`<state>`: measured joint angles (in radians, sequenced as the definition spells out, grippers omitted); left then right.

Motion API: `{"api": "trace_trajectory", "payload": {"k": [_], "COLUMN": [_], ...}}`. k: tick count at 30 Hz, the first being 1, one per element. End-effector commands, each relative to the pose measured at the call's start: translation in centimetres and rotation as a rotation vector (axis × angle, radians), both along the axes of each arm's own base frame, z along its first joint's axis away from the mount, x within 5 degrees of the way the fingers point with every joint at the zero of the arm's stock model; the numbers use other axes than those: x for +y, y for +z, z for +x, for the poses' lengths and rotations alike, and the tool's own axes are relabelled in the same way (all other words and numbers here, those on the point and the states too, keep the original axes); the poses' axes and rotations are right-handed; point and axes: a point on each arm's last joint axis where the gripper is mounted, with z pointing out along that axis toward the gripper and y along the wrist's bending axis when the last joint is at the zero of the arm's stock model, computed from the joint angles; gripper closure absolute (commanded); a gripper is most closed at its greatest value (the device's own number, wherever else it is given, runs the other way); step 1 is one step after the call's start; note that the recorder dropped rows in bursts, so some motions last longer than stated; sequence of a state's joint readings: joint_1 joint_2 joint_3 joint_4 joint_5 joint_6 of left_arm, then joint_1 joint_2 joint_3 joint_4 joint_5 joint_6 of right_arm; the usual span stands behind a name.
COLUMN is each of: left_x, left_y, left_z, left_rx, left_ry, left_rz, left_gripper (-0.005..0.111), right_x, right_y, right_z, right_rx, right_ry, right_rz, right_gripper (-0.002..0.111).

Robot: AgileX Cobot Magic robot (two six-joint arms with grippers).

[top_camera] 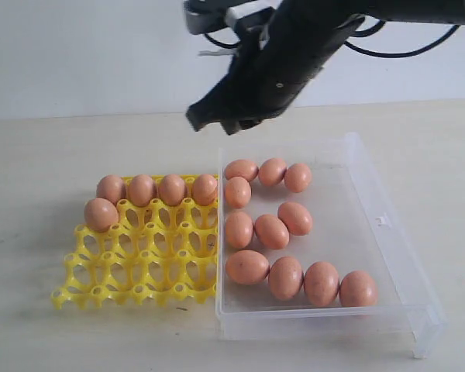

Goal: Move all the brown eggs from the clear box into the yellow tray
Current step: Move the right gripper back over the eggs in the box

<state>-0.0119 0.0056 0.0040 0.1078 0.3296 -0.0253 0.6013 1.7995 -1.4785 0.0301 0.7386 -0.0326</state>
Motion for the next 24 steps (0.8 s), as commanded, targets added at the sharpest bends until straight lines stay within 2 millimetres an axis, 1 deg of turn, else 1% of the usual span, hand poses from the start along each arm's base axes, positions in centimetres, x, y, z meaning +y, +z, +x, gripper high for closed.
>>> {"api": "trace_trajectory", "payload": {"k": [1, 3, 5, 9, 12, 15, 24], "left_x": [0.0, 0.0, 0.0, 0.0, 0.0, 0.0, 0.0], "left_y": [0.3, 0.3, 0.3, 0.3, 0.3, 0.3, 0.3], "left_z": [0.0, 0.0, 0.0, 0.0, 0.0, 0.0, 0.0], "left_rx": [-0.02, -0.02, -0.02, -0.02, -0.02, -0.02, -0.02], "left_ry": [0.001, 0.001, 0.001, 0.001, 0.001, 0.001, 0.001], "left_rz": [-0.007, -0.007, -0.007, -0.007, -0.007, -0.007, -0.007], "left_gripper": [0.107, 0.107, 0.107, 0.107, 0.107, 0.107, 0.107], "right_x": [-3.6, -4.4, -4.8, -5.3, -5.3, -5.3, -5.4], "right_y": [-3.3, -5.1, -6.6, -9.7, -11.4, -11.9, -12.0], "right_z": [3.3, 4.4, 5.0, 5.6, 5.6, 5.6, 5.2], "right_rx": [0.099, 0.122, 0.139, 0.212, 0.263, 0.28, 0.314], "right_ry": [-0.142, -0.16, -0.14, -0.106, -0.096, -0.096, -0.083], "right_rz": [-0.043, -0.064, -0.096, -0.169, -0.201, -0.21, -0.218], "right_gripper": [0.066, 0.058, 0.055, 0.054, 0.054, 0.054, 0.054]}}
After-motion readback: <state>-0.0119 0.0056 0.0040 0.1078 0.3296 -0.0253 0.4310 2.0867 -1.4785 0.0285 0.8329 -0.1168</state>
